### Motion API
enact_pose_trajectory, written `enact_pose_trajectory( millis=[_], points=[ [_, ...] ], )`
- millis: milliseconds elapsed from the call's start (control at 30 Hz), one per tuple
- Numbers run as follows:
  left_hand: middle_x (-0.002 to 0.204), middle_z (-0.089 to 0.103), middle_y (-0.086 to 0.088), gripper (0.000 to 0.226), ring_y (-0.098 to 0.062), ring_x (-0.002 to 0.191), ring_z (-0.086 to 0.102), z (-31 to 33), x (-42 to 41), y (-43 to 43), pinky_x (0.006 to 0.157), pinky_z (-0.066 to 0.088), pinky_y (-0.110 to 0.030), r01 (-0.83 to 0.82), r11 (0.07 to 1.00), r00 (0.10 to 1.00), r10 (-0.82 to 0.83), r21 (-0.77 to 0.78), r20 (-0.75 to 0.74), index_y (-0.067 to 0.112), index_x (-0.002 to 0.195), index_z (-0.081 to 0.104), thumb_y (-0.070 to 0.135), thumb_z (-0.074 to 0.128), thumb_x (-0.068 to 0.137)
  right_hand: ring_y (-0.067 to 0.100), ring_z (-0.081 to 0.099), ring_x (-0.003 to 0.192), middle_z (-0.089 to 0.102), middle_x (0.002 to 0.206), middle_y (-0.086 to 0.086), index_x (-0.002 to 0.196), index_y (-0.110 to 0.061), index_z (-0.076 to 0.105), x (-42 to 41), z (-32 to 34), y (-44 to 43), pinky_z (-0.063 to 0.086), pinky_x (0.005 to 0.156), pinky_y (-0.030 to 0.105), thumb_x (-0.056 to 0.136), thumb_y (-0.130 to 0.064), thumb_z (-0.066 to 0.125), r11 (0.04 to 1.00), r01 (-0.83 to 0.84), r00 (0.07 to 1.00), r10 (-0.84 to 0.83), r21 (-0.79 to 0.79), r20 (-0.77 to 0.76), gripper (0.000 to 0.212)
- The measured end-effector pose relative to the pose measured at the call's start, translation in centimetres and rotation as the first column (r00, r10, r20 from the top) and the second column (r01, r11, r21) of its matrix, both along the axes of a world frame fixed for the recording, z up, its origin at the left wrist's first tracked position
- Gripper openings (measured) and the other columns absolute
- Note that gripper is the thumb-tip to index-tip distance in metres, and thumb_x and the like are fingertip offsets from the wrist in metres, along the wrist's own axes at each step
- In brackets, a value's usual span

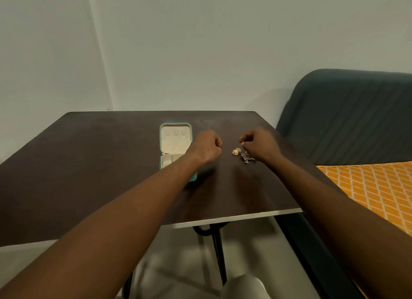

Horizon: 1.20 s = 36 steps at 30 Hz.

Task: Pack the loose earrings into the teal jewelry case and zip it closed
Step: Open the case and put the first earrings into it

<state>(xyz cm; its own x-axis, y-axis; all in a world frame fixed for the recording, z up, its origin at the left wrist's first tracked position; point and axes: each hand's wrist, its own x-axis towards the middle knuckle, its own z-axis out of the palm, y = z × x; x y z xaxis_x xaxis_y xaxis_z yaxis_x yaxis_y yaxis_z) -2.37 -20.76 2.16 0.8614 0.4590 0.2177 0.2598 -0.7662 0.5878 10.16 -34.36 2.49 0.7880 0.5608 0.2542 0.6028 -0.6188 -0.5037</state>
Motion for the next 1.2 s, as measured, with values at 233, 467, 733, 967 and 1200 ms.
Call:
enact_pose_trajectory(
  millis=[233,467,733,967,1200],
  points=[
    [0.131,0.066,-0.011,0.042,-0.026,0.119,0.062,-2.7,3.4,-0.3,0.101,0.047,-0.032,0.013,0.997,0.994,-0.021,-0.077,-0.108,0.009,0.132,0.064,0.016,0.066,0.090,0.021,0.069,0.098,0.077,0.100,0.001,0.107,-0.021,0.077,1.7,-1.9,1.2,0.055,0.083,0.032,0.079,-0.028,0.077,0.993,-0.036,0.998,0.040,-0.115,0.040,0.028],
    [0.128,0.066,-0.008,0.042,-0.025,0.114,0.062,-3.8,5.3,0.4,0.101,0.051,-0.039,0.005,0.993,0.993,-0.019,-0.114,-0.117,0.013,0.127,0.066,0.026,0.070,0.087,0.027,0.063,0.107,0.075,0.102,0.003,0.104,-0.025,0.077,2.8,-2.8,2.8,0.056,0.088,0.038,0.079,-0.030,0.071,0.980,-0.037,0.997,0.048,-0.195,0.053,0.026],
    [0.099,0.070,-0.003,0.020,-0.028,0.096,0.064,-4.5,6.4,0.1,0.091,0.053,-0.053,-0.003,0.999,0.998,0.000,-0.040,-0.065,0.023,0.099,0.073,0.035,0.068,0.083,0.026,0.065,0.090,0.072,0.087,0.005,0.083,-0.023,0.073,3.4,-2.7,3.5,0.059,0.081,0.044,0.079,-0.025,0.063,0.965,-0.081,0.995,0.092,-0.250,0.034,0.011],
    [0.088,0.069,-0.001,0.016,-0.016,0.077,0.064,-3.2,4.8,0.4,0.065,0.049,-0.028,0.034,0.996,0.997,-0.028,-0.086,0.077,0.014,0.095,0.072,0.020,0.078,0.082,0.011,0.065,0.063,0.072,0.071,-0.003,0.082,-0.019,0.078,2.3,-1.7,2.7,0.054,0.060,0.030,0.082,-0.018,0.065,0.993,-0.100,0.993,0.096,-0.064,-0.068,0.013],
    [0.088,0.074,0.001,0.018,-0.012,0.076,0.064,-0.7,0.4,0.6,0.063,0.042,-0.024,0.084,0.996,0.993,-0.082,-0.019,0.088,0.016,0.099,0.080,0.027,0.078,0.085,0.018,0.068,0.061,0.075,0.073,0.017,0.073,-0.004,0.072,-2.1,1.0,1.6,0.051,0.056,0.029,0.082,-0.006,0.068,0.951,-0.076,0.919,0.184,0.300,-0.350,0.010]
  ],
)
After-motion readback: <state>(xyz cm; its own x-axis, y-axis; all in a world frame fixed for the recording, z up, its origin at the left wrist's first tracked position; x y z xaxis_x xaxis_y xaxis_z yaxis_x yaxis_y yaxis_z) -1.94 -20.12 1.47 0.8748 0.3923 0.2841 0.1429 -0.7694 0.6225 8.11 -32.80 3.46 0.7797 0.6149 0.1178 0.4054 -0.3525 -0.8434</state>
